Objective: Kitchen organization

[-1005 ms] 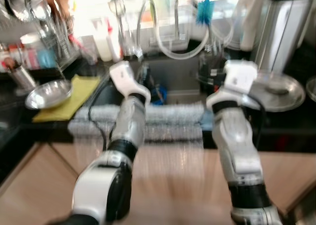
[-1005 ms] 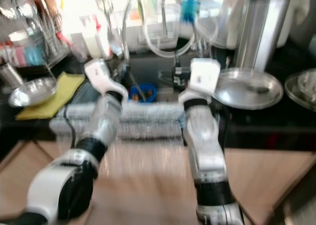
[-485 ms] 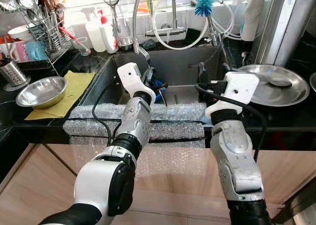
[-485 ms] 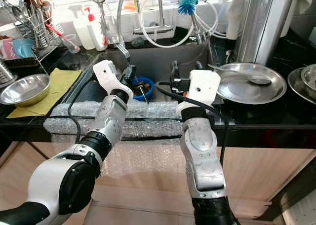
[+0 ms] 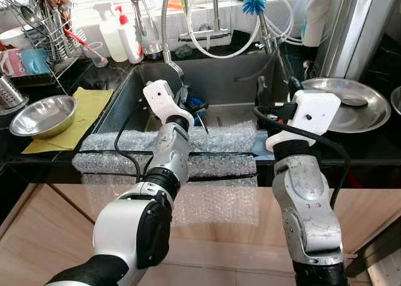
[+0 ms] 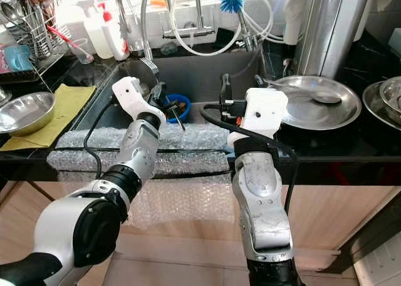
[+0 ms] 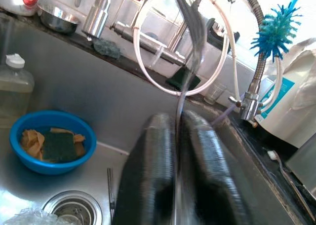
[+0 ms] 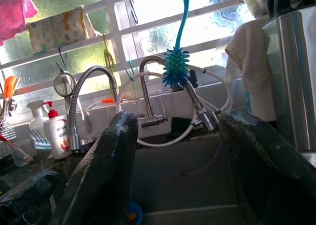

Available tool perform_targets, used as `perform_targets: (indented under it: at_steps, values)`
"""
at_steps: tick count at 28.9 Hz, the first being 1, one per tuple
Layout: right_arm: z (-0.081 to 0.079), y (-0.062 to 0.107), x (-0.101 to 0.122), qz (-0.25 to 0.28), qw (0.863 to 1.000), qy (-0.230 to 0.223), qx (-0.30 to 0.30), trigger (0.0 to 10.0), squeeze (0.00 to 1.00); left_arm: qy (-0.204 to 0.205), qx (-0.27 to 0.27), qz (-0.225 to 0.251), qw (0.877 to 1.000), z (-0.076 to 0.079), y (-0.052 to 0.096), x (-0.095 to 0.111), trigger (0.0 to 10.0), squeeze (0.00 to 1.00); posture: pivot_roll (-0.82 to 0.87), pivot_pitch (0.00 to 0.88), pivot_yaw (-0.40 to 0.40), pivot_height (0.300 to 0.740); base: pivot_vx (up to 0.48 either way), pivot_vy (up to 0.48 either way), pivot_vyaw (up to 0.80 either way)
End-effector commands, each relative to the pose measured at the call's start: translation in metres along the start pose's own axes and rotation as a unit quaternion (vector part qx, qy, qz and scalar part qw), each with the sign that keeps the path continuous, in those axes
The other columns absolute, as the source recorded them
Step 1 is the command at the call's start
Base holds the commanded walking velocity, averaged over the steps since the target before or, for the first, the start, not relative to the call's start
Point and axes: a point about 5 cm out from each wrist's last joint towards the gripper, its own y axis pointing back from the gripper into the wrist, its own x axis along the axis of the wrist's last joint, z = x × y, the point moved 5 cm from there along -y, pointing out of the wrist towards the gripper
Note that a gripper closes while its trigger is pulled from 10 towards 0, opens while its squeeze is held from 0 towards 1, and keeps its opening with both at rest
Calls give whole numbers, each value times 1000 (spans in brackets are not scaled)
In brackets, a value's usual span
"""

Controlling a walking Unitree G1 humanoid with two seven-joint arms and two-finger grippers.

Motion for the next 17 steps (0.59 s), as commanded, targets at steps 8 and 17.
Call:
perform_targets:
  at_steps: [8,17]
  values:
    - [-9,2,5,2,1000,-6,13,10000,0,-1,2,0,1000,1,-2,3,10000,0,-202,86,144,740,0,0,0]
    - [-9,2,5,1,1000,-5,13,10000,0,-1,1,1,1000,1,-3,3,10000,0,-202,86,144,740,0,0,0]
